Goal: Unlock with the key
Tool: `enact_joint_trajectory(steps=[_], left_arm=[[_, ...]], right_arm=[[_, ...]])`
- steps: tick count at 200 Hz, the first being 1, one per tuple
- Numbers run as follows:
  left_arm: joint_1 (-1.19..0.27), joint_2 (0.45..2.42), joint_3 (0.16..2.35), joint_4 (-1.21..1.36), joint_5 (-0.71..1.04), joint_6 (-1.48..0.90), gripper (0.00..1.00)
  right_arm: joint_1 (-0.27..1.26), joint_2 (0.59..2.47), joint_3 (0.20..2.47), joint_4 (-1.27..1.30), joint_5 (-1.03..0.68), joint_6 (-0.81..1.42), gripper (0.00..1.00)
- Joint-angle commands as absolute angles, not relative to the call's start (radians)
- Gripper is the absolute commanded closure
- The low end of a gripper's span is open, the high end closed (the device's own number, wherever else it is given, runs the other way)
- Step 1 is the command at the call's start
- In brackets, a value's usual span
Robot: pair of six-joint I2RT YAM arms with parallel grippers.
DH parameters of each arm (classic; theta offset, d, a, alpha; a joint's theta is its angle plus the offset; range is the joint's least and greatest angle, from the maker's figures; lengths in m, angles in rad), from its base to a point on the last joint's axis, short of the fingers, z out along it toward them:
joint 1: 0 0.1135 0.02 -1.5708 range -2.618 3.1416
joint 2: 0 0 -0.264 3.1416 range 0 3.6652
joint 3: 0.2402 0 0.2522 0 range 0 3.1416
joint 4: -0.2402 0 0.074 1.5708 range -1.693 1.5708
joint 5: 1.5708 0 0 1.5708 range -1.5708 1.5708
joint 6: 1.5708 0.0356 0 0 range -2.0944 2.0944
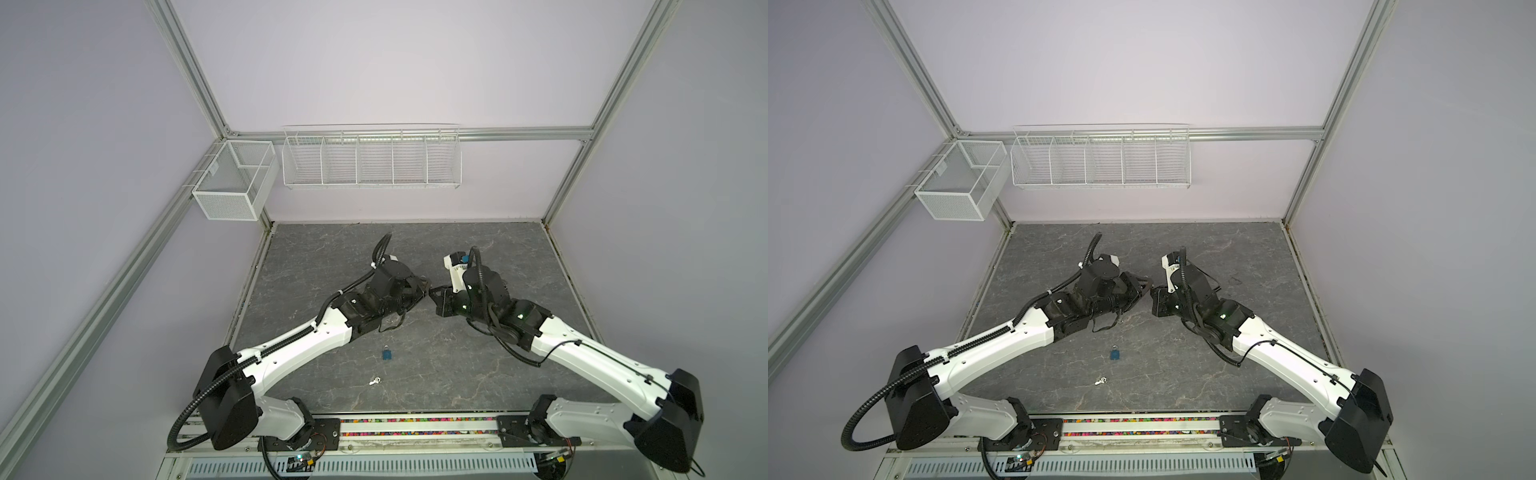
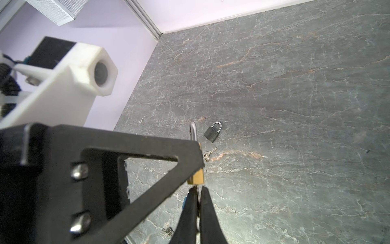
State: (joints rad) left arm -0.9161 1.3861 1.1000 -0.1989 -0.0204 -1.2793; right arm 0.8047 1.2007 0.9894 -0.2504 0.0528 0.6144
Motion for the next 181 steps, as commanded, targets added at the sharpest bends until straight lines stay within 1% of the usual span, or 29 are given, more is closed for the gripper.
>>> enact_joint_trajectory(steps=[1,33,57,85,104,130,181], left_arm=[[-0.948,1.364,1.106,-0.158,0.108,-1.292,1.00],[-0.948,1.353,1.078,-0.141,0.104,-1.289,1.00],[-0.948,1.335,1.041,-0.072,0.115,-1.294,1.00],[-0.944,1.328,1.033,-0.057,0.125,-1.284,1.00],[-0.935,1.329,1.028,-0.060,0.144,-1.284,1.00],[-0.919,1.309,1.004,-0.056,0.143,-1.289,1.00],[-0.910,1.284,0.988,-0.047,0.140,-1.289,1.00]], right_arm=[[0.802,1.193,1.026,-0.084,-0.049,0.666,0.94],[0.785,1.187,1.020,-0.024,-0.119,0.751,0.94],[0.761,1.184,1.010,0.014,-0.172,0.810,0.94],[0.739,1.163,0.986,0.054,-0.201,0.856,0.94],[0.736,1.149,0.976,0.119,-0.243,0.859,0.93],[0.735,1.141,0.997,0.130,-0.290,0.854,0.94],[0.730,1.135,1.005,0.148,-0.299,0.882,0.94]])
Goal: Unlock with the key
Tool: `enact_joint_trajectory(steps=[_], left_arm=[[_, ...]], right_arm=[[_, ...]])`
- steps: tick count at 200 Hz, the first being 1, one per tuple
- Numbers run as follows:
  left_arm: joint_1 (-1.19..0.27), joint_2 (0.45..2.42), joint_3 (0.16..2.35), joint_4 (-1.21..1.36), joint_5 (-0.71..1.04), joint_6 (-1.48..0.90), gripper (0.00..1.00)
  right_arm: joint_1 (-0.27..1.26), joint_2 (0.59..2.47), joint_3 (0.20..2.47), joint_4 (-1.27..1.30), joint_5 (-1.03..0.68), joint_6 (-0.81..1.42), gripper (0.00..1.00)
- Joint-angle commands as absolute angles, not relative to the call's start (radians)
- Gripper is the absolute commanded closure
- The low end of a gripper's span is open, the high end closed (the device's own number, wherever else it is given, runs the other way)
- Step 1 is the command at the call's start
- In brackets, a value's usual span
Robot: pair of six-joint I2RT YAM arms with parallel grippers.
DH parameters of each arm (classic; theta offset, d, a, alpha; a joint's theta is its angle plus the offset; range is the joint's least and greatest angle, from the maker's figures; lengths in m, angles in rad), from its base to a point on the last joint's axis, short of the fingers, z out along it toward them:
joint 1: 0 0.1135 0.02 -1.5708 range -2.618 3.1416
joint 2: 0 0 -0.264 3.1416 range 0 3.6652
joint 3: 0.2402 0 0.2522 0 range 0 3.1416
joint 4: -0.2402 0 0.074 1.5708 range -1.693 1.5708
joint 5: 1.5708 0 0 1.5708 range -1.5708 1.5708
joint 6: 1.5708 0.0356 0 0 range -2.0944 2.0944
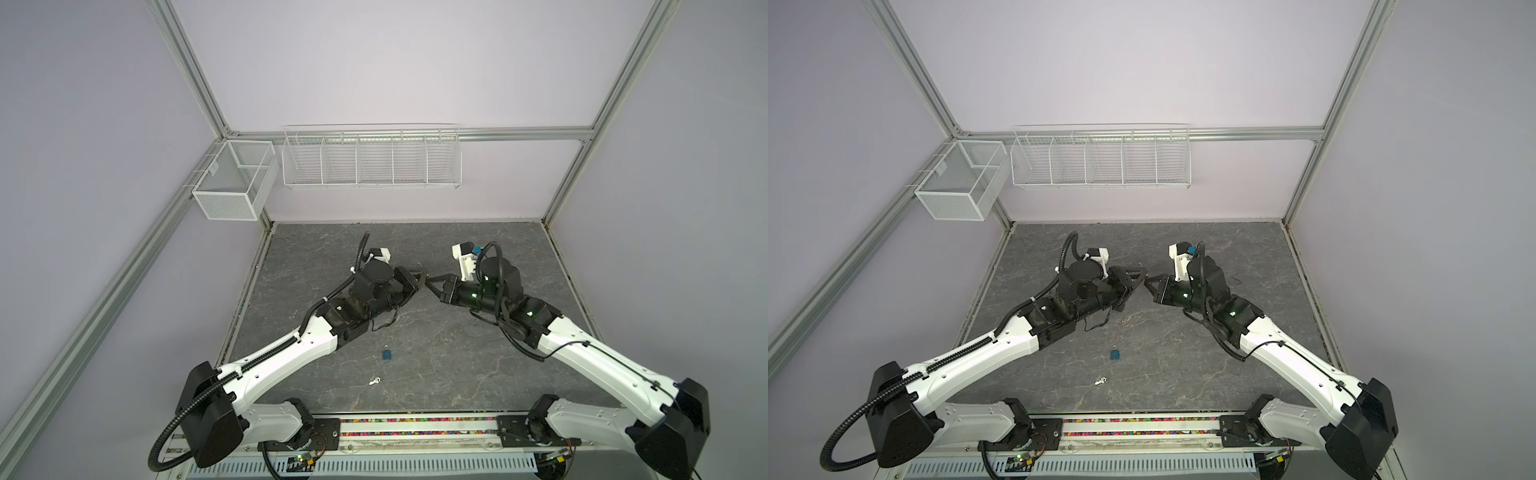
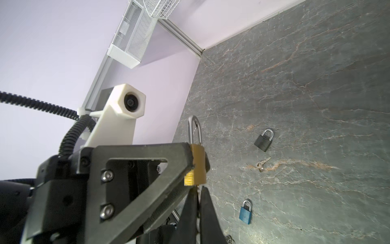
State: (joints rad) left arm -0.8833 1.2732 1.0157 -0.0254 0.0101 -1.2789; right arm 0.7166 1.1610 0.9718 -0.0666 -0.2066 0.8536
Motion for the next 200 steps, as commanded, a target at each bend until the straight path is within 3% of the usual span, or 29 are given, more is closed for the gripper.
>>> enact_joint_trajectory(steps=[1,93,152,200], left_arm=[[-0.910,1.284,0.988,-0.047,0.140,-1.289,1.00],[-0.895,1.251,1.023,-0.105,0.012,-1.252,1.00],[-0.887,1.227,1.075,-0.203,-0.089,-1.095,1.00],[-0.887,1.212,1.102,-0.302,-0.215,-0.816,1.00]], right_arm=[[0.731,1.135,1.007,0.147,-0.300,0.881,0.93],[0.731,1.147,1.072,-0.106,-0.197,0.660,0.91],[0.730,1.123,1.099,-0.287,-0.096,0.550,0.66],[0.714,1.075,1.144,-0.511,0.008,0.462,0.32]])
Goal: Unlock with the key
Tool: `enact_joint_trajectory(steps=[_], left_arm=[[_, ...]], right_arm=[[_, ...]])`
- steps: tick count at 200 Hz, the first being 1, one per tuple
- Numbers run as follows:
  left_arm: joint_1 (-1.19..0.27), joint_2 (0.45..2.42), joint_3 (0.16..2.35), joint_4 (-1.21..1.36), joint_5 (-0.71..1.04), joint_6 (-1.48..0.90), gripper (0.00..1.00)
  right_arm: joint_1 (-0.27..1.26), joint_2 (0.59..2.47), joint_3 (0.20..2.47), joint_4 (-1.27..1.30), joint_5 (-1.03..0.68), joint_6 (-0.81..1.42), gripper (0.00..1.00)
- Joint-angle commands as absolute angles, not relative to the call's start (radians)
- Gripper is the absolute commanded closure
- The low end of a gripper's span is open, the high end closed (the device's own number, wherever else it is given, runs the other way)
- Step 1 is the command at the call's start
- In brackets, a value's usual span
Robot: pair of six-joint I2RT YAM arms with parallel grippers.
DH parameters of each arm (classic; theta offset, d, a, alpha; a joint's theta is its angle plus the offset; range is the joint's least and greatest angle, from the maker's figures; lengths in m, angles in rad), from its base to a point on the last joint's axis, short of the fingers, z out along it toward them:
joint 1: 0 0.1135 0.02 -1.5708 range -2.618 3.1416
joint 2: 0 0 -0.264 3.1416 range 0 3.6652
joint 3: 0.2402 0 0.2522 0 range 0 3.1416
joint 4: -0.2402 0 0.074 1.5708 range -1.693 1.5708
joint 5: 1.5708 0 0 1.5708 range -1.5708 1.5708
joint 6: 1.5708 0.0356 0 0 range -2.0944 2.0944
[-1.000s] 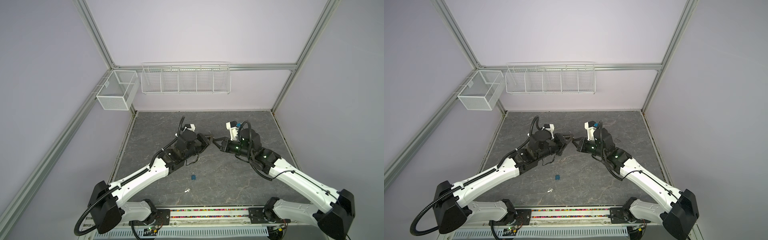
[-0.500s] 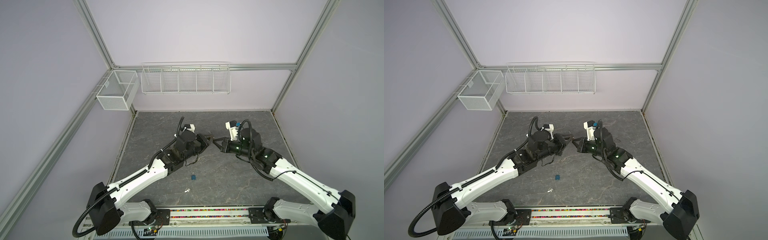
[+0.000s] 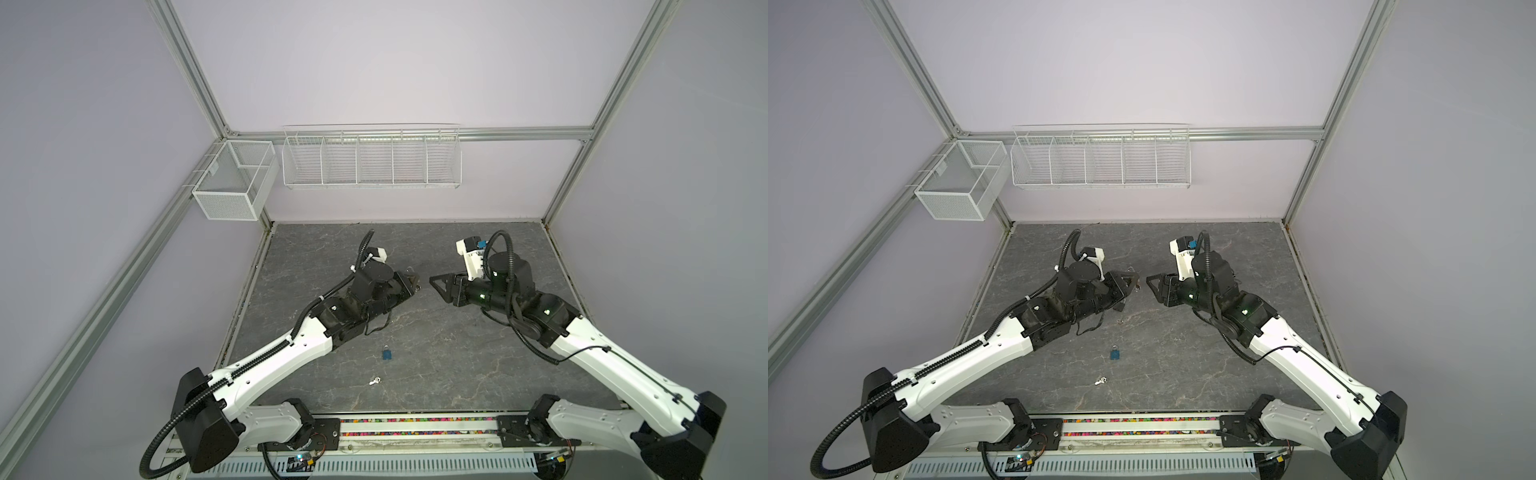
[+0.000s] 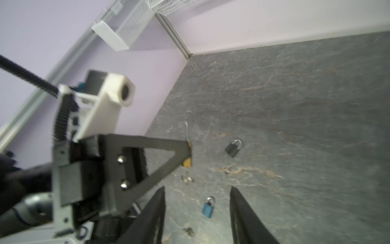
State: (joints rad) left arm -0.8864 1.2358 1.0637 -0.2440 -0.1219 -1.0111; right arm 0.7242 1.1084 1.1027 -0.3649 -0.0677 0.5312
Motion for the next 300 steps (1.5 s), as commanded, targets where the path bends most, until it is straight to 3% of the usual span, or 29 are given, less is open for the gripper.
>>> enact_joint_trajectory(steps=[1,23,65,141,167,300], left_arm=[[-0.887,1.212,1.102,-0.302,-0.218,-0.811,1.00],[-0.888,1.207,1.064,-0.240,-0.210,-0.679,1.00],[-0.935,1.217,0.974,-0.056,-0.207,-0.439,1.00],[-1.064,1.277,0.808,0.339,-0.241,-0.160,1.00],[-1.123,1.308,0.790,0.450,-0.349,-0.048,1.00],[-1.175,1.388,0.804,0.516,-0.442,-0.026,1.00]], right_arm=[[0.713,1.075,1.146,-0.516,0.009,0.461,0.32],[0.675,1.074,1.182,-0.623,0.009,0.464,0.18],[0.643,1.120,1.270,-0.757,-0.048,0.418,0.10],[0.641,1.261,1.446,-0.900,-0.059,0.381,0.05],[0.642,1.318,1.503,-0.944,-0.034,0.379,0.05],[0.686,1.454,1.644,-1.059,0.159,0.392,0.00]])
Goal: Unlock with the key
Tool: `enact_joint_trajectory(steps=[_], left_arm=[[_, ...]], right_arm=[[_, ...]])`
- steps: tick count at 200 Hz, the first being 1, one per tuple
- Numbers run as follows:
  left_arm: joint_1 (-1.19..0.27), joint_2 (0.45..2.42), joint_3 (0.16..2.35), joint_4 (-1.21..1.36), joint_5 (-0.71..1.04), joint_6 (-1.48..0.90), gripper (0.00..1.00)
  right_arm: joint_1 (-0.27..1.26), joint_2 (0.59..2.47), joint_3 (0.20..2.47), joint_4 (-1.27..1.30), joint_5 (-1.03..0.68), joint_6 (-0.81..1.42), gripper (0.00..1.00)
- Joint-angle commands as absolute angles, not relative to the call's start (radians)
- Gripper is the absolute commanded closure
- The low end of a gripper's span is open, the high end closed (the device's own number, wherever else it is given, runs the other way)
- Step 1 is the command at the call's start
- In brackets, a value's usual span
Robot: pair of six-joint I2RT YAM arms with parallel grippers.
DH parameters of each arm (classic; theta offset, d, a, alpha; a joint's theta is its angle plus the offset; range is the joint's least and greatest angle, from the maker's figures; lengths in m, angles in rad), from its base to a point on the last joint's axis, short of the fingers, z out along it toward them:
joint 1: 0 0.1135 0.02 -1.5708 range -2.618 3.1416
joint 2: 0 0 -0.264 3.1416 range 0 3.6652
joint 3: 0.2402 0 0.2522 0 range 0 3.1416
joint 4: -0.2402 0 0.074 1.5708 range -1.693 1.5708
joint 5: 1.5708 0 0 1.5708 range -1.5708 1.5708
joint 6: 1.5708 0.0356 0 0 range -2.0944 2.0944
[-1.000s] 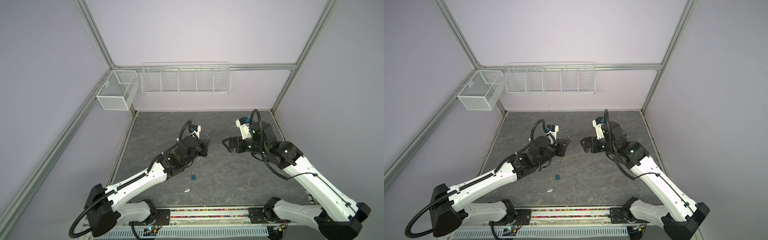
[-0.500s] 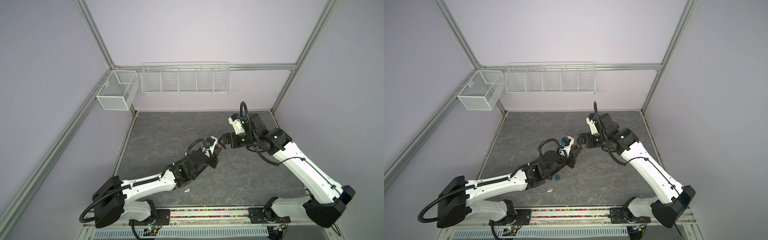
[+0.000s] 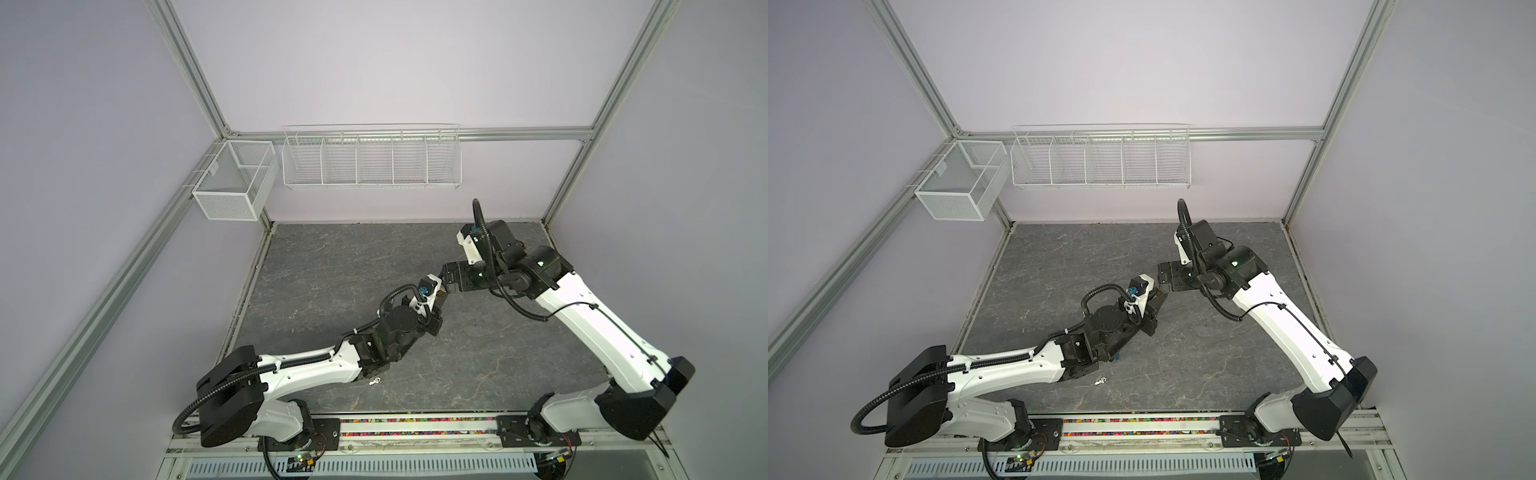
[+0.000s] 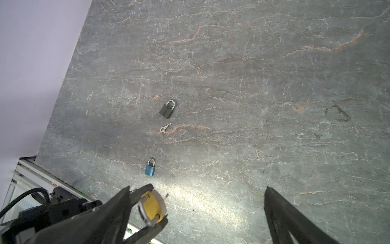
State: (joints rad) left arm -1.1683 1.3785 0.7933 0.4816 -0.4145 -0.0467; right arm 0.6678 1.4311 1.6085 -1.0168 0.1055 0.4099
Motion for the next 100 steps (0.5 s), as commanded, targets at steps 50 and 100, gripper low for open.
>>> enact_joint_trajectory(steps=[50,100], left_arm=[[-1.179,1.378,0.795,0.511,-0.454,-0.026,1.00],[-1.181,1.375,0.786,0.518,-0.447,-0.019,1.00]], right_arm=[[0.694,1.496,1.687,-1.109,0.230,0.364,0.00],[0.694,1.517,1.722,-1.156,0.274,0.339,0.01]])
